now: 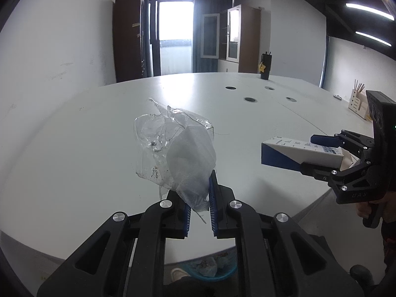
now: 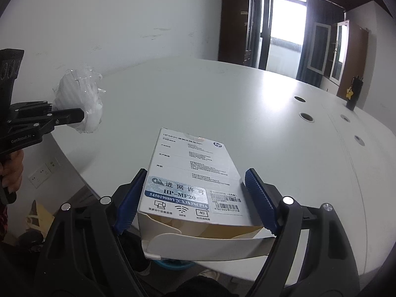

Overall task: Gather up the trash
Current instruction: 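Carry the clear bag and white box over the blue wastebasket with both grippers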

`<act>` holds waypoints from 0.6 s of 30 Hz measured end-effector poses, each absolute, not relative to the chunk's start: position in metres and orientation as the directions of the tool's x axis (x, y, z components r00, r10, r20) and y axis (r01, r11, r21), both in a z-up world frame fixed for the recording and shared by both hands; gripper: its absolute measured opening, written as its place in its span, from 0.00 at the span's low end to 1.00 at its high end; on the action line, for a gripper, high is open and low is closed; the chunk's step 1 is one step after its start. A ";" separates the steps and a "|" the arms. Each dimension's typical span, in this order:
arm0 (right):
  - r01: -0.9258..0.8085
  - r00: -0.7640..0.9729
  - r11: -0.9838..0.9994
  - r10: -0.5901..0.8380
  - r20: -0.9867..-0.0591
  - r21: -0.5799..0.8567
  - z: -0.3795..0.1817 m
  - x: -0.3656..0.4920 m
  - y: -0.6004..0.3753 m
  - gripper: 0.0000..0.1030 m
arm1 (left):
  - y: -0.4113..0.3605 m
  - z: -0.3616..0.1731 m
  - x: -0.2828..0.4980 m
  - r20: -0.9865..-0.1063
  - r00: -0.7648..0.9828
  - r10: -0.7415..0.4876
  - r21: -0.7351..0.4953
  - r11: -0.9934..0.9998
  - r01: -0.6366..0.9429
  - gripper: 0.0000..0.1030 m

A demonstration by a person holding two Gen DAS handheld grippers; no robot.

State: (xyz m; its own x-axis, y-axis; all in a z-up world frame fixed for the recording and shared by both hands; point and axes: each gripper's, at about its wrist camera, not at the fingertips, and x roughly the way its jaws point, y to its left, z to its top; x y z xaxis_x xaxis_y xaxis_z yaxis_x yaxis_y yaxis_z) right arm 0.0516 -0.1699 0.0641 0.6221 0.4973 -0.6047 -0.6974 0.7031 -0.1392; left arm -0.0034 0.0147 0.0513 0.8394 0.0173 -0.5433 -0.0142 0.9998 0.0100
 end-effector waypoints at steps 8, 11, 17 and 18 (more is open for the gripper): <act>-0.681 0.622 0.728 0.522 -0.584 -0.074 0.044 0.002 -0.198 0.72 | -0.001 0.036 -0.037 -0.543 0.839 0.010 0.023 1.000 0.003 0.11; -0.684 0.617 0.728 0.545 -0.568 -0.044 0.042 -0.017 -0.210 0.72 | -0.007 0.037 -0.048 -0.537 0.843 0.020 0.045 0.999 0.005 0.11; -0.679 0.634 0.731 0.538 -0.555 -0.067 0.034 -0.055 -0.229 0.72 | -0.020 0.032 -0.073 -0.535 0.845 0.003 0.047 0.999 0.026 0.11; -0.687 0.621 0.725 0.542 -0.566 -0.059 0.030 -0.059 -0.231 0.72 | -0.022 0.028 -0.077 -0.540 0.842 -0.014 0.033 0.999 0.037 0.11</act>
State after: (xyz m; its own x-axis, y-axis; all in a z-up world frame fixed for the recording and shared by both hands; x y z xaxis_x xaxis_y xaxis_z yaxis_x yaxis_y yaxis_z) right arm -0.0590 -0.2308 0.0297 0.6210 0.5424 -0.5658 -0.6867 0.7245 -0.0591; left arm -0.0773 -0.0223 0.0280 0.8418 -0.0135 -0.5396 0.0373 0.9988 0.0332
